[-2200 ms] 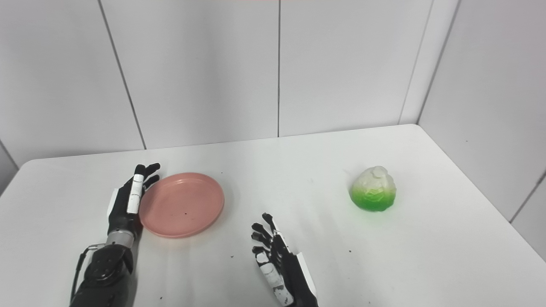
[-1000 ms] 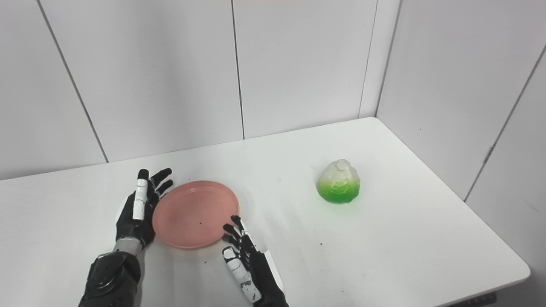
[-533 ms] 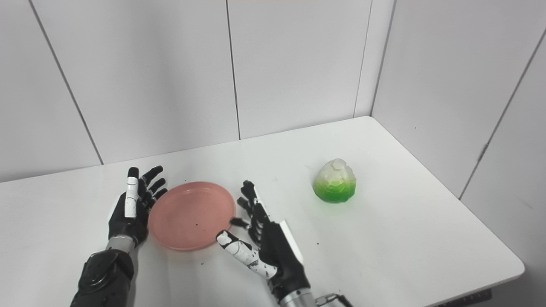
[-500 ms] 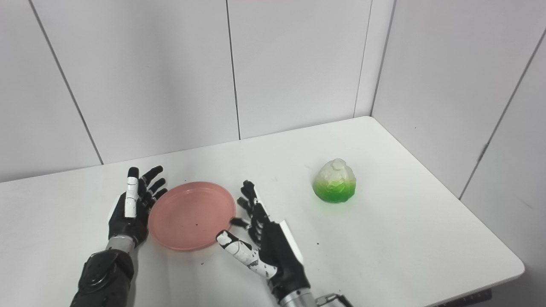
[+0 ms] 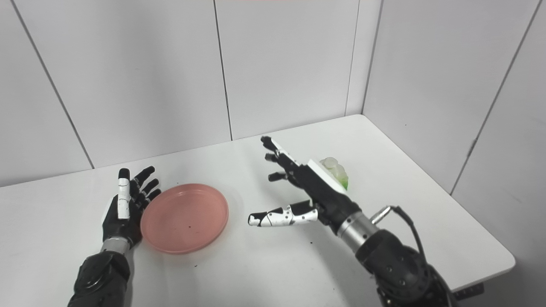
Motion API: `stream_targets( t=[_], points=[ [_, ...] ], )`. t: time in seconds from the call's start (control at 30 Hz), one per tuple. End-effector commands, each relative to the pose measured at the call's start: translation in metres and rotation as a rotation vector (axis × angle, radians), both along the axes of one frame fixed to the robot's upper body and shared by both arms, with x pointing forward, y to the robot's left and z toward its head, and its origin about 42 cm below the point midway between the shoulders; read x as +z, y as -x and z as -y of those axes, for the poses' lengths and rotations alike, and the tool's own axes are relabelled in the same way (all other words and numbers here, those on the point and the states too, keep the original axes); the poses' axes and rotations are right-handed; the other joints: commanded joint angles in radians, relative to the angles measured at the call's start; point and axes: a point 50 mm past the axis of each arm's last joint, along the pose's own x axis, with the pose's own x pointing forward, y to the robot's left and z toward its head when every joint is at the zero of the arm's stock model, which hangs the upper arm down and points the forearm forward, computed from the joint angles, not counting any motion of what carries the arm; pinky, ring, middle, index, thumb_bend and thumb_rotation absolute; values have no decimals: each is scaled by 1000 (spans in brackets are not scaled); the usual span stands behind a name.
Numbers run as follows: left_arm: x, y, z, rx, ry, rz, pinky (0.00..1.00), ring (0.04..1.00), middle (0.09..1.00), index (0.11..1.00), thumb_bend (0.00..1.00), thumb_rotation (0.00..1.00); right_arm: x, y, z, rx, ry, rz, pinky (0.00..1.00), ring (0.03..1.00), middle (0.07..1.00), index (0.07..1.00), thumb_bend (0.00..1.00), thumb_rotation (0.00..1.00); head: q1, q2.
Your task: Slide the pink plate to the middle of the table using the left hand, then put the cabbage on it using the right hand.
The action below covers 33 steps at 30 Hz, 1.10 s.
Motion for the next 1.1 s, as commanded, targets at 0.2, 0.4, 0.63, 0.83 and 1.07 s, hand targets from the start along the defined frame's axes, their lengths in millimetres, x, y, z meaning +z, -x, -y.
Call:
stream_targets(
  t=[0.2,0.4,0.63,0.83,1.07],
  points=[
    [-9,2,-1,1,8,-58,878,893,956,734,838,916,61,-42,27,-77,320,120,775,901,973,979,1000,228,1,4],
    [-9,2,-2,1,7,-59,883,895,958,736,834,918,76,-62,37,-142,473,80,755,918,970,973,1000,271,0,7],
    [-12,3,2,3,-3,-61,857,886,949,723,830,909,100,-92,65,-179,631,-20,752,942,986,976,1000,303,7,5],
    [-14,5,5,-3,5,-64,838,866,911,693,858,885,109,-112,83,-246,743,-84,777,966,1000,958,1000,270,0,10],
    [-15,5,4,0,-1,-66,849,873,920,701,842,889,107,-129,85,-276,916,-97,841,923,959,930,1000,245,-1,12]
  ],
)
